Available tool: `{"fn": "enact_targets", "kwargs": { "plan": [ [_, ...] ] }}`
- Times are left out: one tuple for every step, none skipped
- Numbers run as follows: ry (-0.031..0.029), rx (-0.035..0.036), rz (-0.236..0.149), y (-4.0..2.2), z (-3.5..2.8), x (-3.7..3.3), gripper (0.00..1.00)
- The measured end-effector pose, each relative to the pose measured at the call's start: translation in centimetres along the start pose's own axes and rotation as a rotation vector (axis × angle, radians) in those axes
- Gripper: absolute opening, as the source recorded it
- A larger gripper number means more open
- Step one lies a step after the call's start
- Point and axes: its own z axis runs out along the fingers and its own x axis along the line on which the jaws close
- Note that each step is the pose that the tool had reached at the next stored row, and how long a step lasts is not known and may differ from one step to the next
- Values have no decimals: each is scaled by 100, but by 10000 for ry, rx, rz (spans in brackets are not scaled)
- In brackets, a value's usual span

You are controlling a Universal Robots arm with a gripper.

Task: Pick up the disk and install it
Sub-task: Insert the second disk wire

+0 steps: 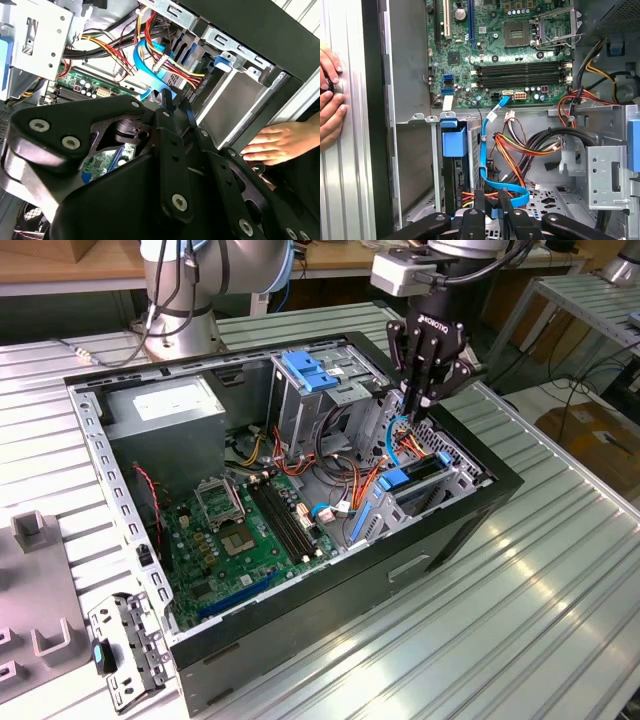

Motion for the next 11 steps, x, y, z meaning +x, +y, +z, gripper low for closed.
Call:
{"fn": "enact_targets", "kwargs": {
  "plan": [
    [35,2,-1,0,14,-2,25],
    [80,3,-2,0,29,-5,25],
    [115,5,-4,0,40,-7,25],
    [174,8,-5,0,55,-10,25],
    [214,10,-5,0,65,-12,25],
    [248,12,-6,1,75,-13,25],
    [323,16,-7,1,101,-18,25],
    [389,19,-7,2,121,-21,25],
    [447,22,-8,2,136,-24,24],
    [484,24,-9,1,147,-26,17],
    [525,26,-10,2,157,-28,17]
  ]
}}
